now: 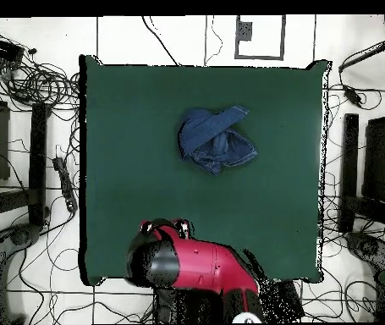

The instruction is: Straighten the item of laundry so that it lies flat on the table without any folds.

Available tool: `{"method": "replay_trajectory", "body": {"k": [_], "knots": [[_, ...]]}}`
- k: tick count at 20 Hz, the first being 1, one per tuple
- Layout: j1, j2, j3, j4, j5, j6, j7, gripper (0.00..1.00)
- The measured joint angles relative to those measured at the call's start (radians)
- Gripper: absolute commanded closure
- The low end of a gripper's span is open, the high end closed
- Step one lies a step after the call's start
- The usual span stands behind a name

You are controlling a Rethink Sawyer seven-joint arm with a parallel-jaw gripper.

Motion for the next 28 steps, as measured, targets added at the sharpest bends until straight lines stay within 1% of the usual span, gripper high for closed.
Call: {"method": "replay_trajectory", "body": {"k": [4,9,10,11,16,19,22,28], "knots": [[-0.016,0.074,-0.001,-0.011,-0.009,-0.051,0.000,0.00],[-0.013,0.182,-0.017,-0.027,-0.010,-0.097,0.000,0.00],[-0.012,0.214,-0.024,-0.031,-0.014,-0.115,0.000,0.00],[-0.011,0.223,-0.026,-0.033,-0.015,-0.121,0.000,0.00],[-0.013,0.362,-0.055,-0.056,-0.038,-0.245,0.000,0.00],[-0.018,0.412,-0.057,-0.064,-0.047,-0.296,0.000,0.00],[-0.025,0.441,-0.057,-0.068,-0.054,-0.315,0.000,0.00],[-0.030,0.422,-0.057,-0.072,-0.056,-0.303,0.000,0.00]]}}
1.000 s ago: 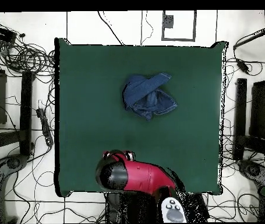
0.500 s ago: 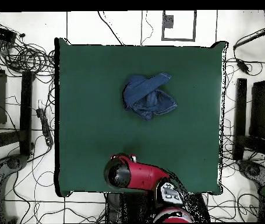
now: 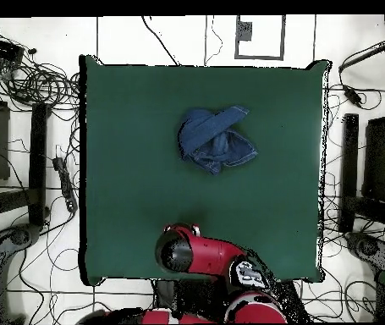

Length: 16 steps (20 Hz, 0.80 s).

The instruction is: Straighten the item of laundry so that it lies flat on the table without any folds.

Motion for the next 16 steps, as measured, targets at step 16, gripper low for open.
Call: {"method": "replay_trajectory", "body": {"k": [16], "knots": [[-0.020,-0.051,0.000,-0.153,-0.001,0.155,0.000,0.00]]}}
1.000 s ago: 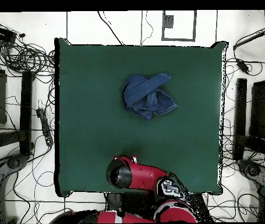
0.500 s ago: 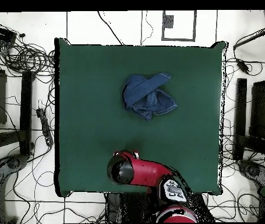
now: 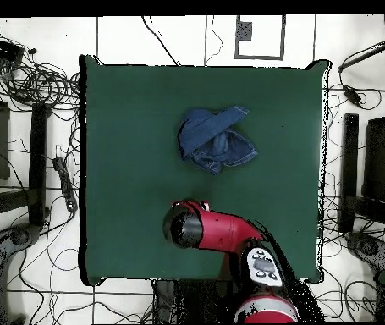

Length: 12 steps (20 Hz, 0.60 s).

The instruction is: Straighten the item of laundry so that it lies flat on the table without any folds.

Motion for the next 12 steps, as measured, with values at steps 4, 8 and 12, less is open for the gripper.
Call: {"method": "replay_trajectory", "body": {"k": [4,8,12], "knots": [[-0.018,0.015,0.000,-0.054,0.000,0.002,0.000,0.00],[-0.030,0.031,0.000,-0.098,-0.001,0.002,0.000,0.00],[-0.025,0.047,0.000,-0.145,0.001,0.002,0.000,0.00]]}}
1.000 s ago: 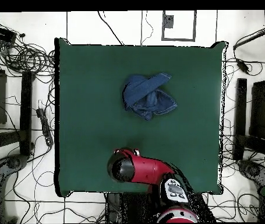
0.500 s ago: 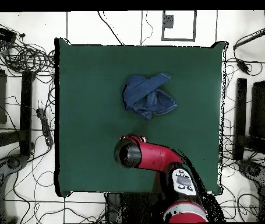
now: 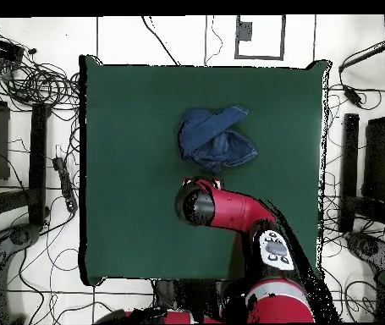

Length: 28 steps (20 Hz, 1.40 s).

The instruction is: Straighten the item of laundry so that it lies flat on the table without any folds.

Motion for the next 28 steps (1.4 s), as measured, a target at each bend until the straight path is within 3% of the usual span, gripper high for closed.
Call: {"method": "replay_trajectory", "body": {"k": [28], "knots": [[0.008,0.068,-0.008,-0.114,0.006,0.004,0.000,0.00]]}}
